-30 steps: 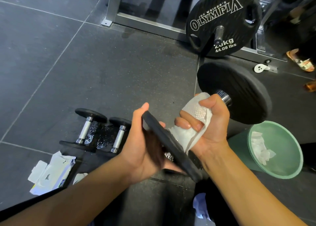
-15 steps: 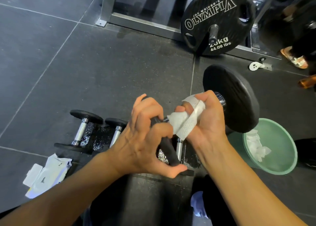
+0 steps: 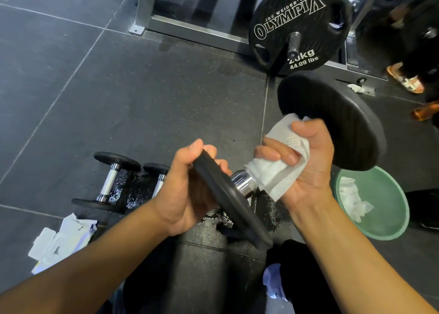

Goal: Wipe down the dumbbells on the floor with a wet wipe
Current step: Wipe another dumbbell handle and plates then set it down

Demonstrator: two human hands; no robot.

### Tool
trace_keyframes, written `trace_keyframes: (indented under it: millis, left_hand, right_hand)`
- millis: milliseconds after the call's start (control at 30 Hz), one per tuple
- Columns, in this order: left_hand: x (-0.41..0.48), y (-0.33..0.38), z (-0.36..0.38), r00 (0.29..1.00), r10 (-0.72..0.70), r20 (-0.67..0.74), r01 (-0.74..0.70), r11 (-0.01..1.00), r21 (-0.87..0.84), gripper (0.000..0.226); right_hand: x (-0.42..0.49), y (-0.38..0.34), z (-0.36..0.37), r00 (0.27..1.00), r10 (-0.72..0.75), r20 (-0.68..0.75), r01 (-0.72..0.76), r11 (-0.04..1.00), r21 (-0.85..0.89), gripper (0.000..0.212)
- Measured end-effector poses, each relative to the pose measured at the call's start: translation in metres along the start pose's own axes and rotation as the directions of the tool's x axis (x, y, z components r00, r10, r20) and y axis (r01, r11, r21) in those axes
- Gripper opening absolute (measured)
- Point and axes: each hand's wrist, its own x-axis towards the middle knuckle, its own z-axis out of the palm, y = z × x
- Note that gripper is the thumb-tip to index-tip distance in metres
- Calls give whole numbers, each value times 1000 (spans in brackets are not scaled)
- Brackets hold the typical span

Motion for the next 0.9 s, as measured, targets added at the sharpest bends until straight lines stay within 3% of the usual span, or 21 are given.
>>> trace_keyframes:
  millis: [67,133,233,300,333,400,467,567,633,700,767,900]
  left_hand:
    - [0,-2,0,988,-122,-90,113,988,-105,83]
    - [-1,-3,0,984,-104,-144,91,991,-97,89]
    - [-1,-2,7,995,104,-7,-103,989,106,67]
    - [-3,1,7,969,243,47,-245,916,317,70]
    - [-4,2,5,947,312,82,-312,825,471,72]
    - [-6,0,4,890,418,183,-405,537,740,75]
    - [-9,-3,5,816,498,295,-460,248,853,81]
    - [-12,-8,4,683,512,521,-520,-159,839,87]
    - [-12,-9,1,617,474,628,-519,-354,778,87]
    - [-11,-11,-2,559,442,702,-508,-487,711,85]
    - [-12,-12,-2,576,442,688,-509,-464,725,85]
    - [-13,-4,-3,692,534,485,-502,-126,856,80]
  right_hand:
    - [-3,0,6,999,-6,53,6,1000,-5,29]
    - [-4,0,11,999,-17,27,18,1000,-14,33]
    - [0,0,9,995,-33,-90,36,999,28,33]
    - [5,2,4,986,-56,-159,66,996,59,30]
    - [7,3,2,979,-74,-189,85,995,53,30]
    - [9,5,0,962,-106,-250,114,993,16,30]
    - [10,7,2,944,-109,-311,107,994,-22,33]
    - [10,10,6,902,-90,-423,73,996,-58,32]
    - [12,14,3,858,-82,-507,49,996,-79,30]
    - [14,18,0,820,-67,-568,18,996,-91,28]
    - [15,21,-4,810,-42,-585,0,997,-71,29]
    - [13,21,-5,884,-16,-467,-1,999,-37,29]
